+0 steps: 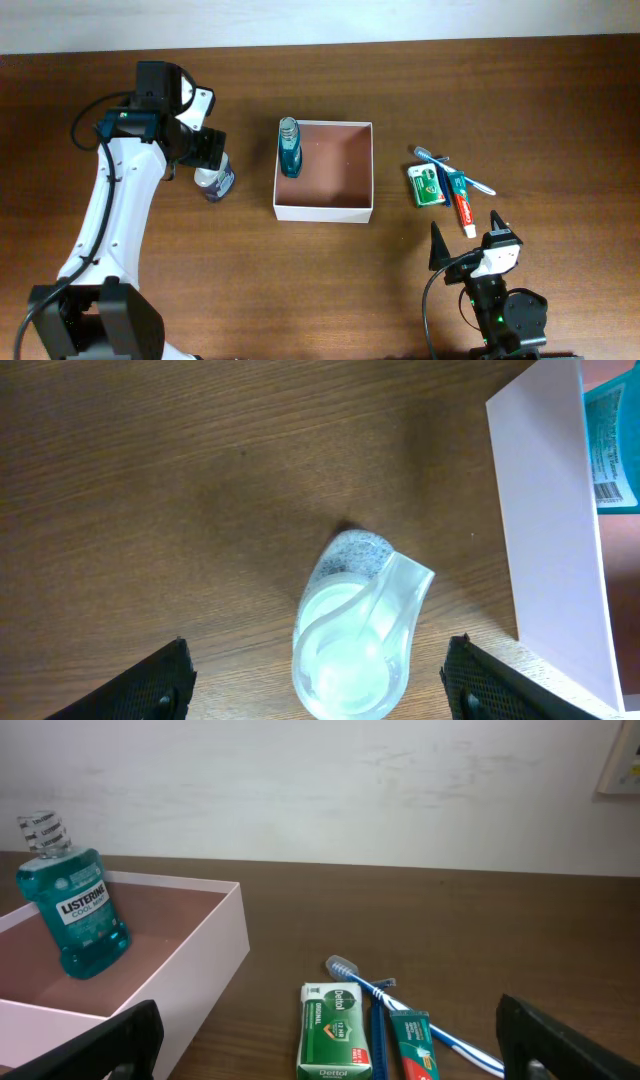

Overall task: Pack container
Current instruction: 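Move the left gripper to the clear soap pump bottle, then grasp the soap pump bottle and carry it over the box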

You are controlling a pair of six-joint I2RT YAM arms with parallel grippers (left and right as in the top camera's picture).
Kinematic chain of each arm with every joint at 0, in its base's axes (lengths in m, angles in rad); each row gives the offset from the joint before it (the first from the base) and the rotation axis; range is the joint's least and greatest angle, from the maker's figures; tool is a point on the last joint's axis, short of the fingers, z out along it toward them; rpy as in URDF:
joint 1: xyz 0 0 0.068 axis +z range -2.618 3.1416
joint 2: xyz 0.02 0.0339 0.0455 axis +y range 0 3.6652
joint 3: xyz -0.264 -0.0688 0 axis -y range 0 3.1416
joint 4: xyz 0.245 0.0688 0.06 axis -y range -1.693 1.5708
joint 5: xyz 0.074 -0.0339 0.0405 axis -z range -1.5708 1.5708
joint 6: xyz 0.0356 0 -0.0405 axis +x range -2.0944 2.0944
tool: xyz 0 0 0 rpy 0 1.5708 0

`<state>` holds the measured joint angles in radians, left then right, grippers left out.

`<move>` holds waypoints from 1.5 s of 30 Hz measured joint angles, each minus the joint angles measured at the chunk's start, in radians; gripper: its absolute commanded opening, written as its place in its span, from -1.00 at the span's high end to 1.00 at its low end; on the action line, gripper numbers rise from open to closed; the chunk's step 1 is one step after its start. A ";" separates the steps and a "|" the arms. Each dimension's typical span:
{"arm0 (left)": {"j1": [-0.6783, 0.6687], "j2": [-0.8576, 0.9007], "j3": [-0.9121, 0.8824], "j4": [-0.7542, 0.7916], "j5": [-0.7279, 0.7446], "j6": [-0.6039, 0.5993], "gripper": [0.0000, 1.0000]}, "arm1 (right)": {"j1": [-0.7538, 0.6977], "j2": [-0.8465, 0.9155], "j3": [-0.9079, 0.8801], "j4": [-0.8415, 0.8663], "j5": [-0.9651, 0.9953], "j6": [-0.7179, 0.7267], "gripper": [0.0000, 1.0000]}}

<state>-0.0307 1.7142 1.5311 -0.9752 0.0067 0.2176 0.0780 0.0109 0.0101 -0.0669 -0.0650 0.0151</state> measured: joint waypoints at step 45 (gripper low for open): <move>-0.002 -0.097 0.007 -0.024 0.107 -0.087 0.79 | 0.000 0.000 0.000 0.000 0.000 0.000 -0.97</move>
<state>-0.0330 1.6173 1.5383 -0.9993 0.1135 0.1303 0.0780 0.0109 0.0101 -0.0673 -0.0650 0.0154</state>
